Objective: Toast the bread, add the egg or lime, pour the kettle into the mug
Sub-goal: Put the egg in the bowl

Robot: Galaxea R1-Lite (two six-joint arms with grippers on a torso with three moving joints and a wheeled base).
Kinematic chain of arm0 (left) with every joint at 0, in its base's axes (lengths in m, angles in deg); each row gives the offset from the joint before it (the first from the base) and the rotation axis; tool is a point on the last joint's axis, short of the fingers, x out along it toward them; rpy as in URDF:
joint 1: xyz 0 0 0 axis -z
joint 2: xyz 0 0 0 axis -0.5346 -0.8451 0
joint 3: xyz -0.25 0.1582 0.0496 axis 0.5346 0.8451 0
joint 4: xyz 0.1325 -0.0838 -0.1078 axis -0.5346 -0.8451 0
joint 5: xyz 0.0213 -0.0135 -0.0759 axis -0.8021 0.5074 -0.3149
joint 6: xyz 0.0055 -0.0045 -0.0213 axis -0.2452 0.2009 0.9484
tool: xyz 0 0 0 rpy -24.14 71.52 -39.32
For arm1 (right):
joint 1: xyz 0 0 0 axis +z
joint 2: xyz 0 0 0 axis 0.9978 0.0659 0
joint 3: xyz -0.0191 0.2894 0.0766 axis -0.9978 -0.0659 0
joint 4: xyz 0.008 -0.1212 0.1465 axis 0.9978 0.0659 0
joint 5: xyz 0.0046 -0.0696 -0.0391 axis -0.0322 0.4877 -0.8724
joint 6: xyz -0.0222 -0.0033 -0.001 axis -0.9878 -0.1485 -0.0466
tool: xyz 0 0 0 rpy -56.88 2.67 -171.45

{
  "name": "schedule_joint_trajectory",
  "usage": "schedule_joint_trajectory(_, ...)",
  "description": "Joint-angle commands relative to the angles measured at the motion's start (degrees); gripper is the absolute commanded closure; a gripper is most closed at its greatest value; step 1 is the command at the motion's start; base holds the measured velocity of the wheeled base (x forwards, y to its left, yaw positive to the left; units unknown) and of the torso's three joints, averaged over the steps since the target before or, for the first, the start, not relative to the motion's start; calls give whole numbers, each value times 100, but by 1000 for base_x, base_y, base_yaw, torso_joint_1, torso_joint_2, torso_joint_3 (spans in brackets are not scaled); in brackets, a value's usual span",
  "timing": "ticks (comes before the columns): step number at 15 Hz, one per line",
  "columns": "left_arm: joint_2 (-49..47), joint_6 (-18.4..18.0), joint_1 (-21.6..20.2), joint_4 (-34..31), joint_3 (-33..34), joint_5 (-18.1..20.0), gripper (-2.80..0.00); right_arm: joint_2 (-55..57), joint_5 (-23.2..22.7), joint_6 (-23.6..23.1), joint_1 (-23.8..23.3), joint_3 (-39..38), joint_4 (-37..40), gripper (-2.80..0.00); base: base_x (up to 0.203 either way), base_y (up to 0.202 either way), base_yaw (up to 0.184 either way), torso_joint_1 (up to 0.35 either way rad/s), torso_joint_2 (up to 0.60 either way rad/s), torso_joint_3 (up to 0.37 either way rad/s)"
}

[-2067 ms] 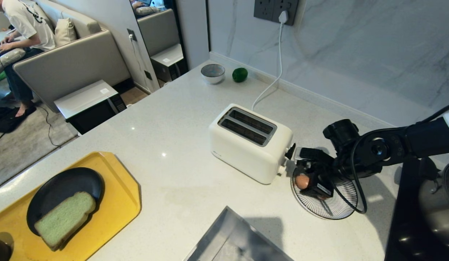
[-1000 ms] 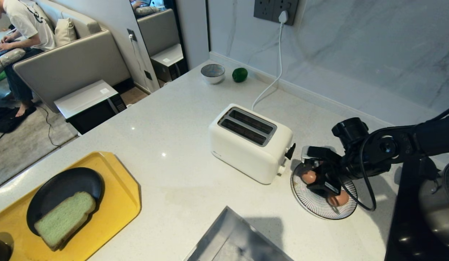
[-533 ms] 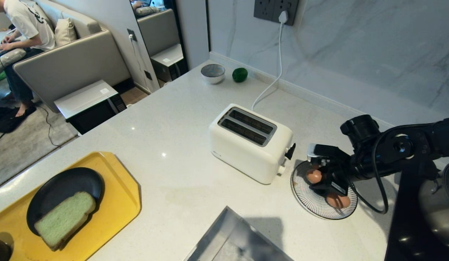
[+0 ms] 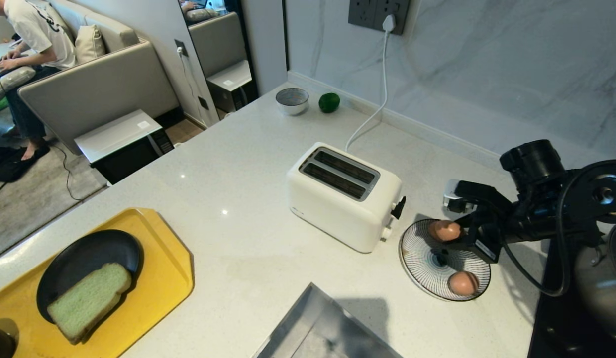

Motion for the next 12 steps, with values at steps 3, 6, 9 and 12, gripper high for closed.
schedule_joint_trajectory(3,-5,1,-2,3,0,-1,0,-817,14,344,-118,-284,6,0,0,0,0,0,0,0)
schedule_joint_trajectory(6,-5,1,-5,3,0,-1,0,-1252,65,872,-119,-324,-10,0,0,0,0,0,0,0)
schedule_joint_trajectory(9,-5,9,-2,3,0,-1,0,-1620,217,1311,-115,-312,-12,0,0,0,0,0,0,0)
schedule_joint_trajectory(12,-5,1,-3,3,0,-1,0,-2020,492,1690,-106,-341,-11,0,0,0,0,0,0,0)
